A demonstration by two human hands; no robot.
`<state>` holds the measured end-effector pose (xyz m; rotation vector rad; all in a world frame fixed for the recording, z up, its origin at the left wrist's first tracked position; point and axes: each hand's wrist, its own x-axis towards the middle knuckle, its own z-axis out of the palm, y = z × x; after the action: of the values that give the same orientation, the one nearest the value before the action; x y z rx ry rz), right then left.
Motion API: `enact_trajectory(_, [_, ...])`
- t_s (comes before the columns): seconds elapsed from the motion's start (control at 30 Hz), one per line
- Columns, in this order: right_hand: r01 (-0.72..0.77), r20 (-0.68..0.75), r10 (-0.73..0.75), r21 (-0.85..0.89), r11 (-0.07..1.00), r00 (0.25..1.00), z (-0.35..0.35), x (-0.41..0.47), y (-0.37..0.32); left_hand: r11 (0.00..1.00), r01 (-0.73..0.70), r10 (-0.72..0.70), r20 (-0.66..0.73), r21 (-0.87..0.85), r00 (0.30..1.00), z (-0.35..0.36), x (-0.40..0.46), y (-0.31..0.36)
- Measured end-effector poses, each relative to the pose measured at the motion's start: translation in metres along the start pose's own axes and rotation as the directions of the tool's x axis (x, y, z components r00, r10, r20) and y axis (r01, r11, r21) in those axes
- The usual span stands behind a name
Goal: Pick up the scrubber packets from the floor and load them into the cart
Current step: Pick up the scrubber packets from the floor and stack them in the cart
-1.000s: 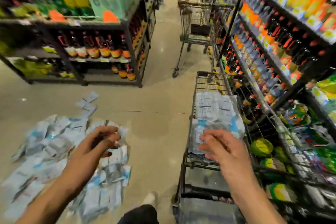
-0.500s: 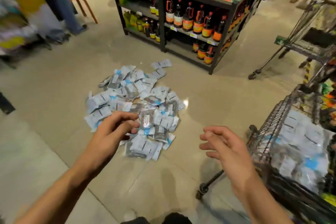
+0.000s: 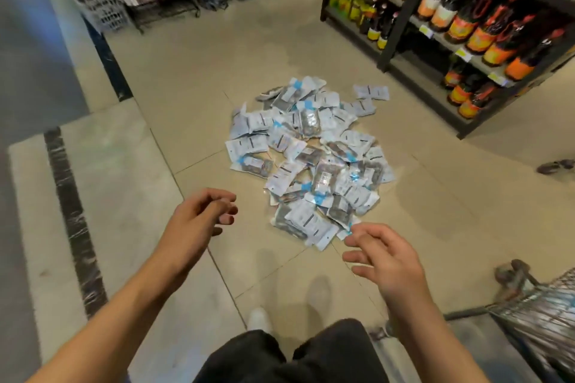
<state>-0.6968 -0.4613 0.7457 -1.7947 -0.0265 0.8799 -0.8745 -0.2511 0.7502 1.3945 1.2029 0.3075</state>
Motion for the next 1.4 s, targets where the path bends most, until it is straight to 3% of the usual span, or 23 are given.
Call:
enact_trajectory(0.37, [-0.032,0.158,0.049,-0.109,0.993,0.986,0.039,0.112,-0.055,0.994,0.079,-0.075,-0.061,0.075,0.995,0.007,0.087,0.024])
enact_trajectory(0.6, [-0.092,0.086,0.103,-0.124,0.988,0.991,0.028,0.203,-0.093,0.996,0.032,-0.023,-0.106,0.089,0.994,0.011,0.158,0.086])
enact_trajectory(0.87, [-0.137,0.042,0.144,-0.136,0.981,0.989,0.059,0.272,-0.105,0.987,0.023,-0.030,0.042,0.160,0.999,0.042,0.277,0.118])
enact_trajectory(1.13, [-0.249,-0.163,0.251,0.031,0.968,0.954,0.126,0.346,-0.096,0.980,0.043,-0.074,0.156,0.193,0.985,0.064,0.436,0.112])
enact_trajectory(1.4, [-0.310,-0.234,0.325,0.101,0.945,0.916,0.172,0.466,-0.036,0.930,0.056,-0.180,0.319,0.362,0.931,0.126,0.573,0.044])
